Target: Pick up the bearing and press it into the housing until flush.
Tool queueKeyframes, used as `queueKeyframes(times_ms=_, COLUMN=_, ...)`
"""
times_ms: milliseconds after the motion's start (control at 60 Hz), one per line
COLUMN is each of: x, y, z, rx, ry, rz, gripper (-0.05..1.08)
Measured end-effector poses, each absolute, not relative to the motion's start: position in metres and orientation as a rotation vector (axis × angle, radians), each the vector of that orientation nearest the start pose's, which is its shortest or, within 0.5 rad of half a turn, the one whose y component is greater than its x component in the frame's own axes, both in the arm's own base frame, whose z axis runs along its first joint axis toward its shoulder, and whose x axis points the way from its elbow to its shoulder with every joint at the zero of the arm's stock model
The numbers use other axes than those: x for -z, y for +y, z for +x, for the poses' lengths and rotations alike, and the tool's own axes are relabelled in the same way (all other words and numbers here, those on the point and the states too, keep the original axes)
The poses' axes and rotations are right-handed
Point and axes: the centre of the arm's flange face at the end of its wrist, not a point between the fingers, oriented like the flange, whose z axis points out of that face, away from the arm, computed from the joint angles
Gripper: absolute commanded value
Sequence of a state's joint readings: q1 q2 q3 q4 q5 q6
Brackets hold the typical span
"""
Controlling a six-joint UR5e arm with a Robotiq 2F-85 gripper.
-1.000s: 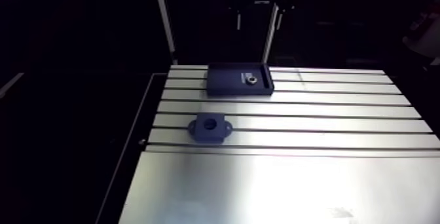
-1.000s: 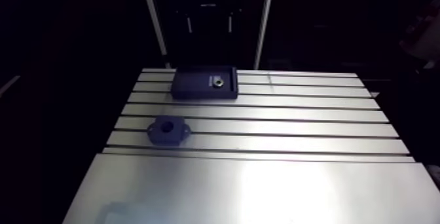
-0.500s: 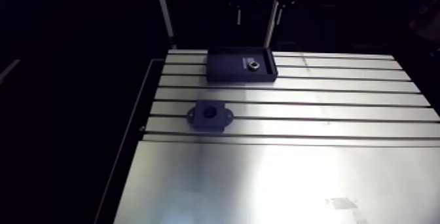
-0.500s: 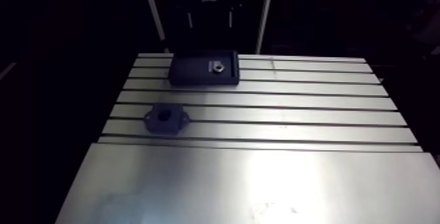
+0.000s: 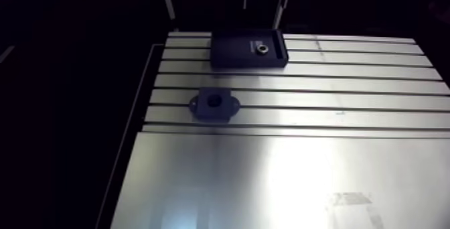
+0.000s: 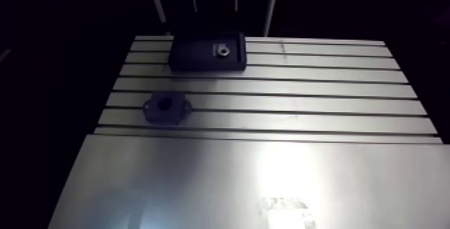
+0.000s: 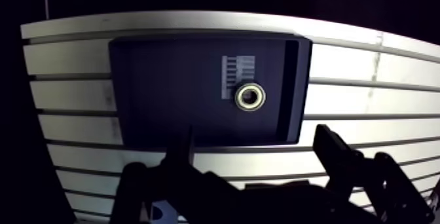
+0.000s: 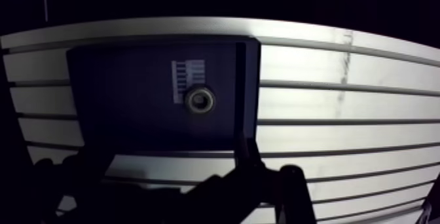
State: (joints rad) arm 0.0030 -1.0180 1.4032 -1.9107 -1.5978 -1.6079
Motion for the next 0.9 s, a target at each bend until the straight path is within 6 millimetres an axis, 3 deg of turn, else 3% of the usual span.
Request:
queueKeyframes(times_ms=467, x=-0.249, y=-0.133, z=-0.682, rx=-0.042, ry=3.066, rz=-0.064, gripper=0.02)
queueKeyframes(times_ms=900, x=-0.228, y=-0.13, z=-0.676, rx=-0.04, ry=3.077, rz=-0.063, gripper=0.14)
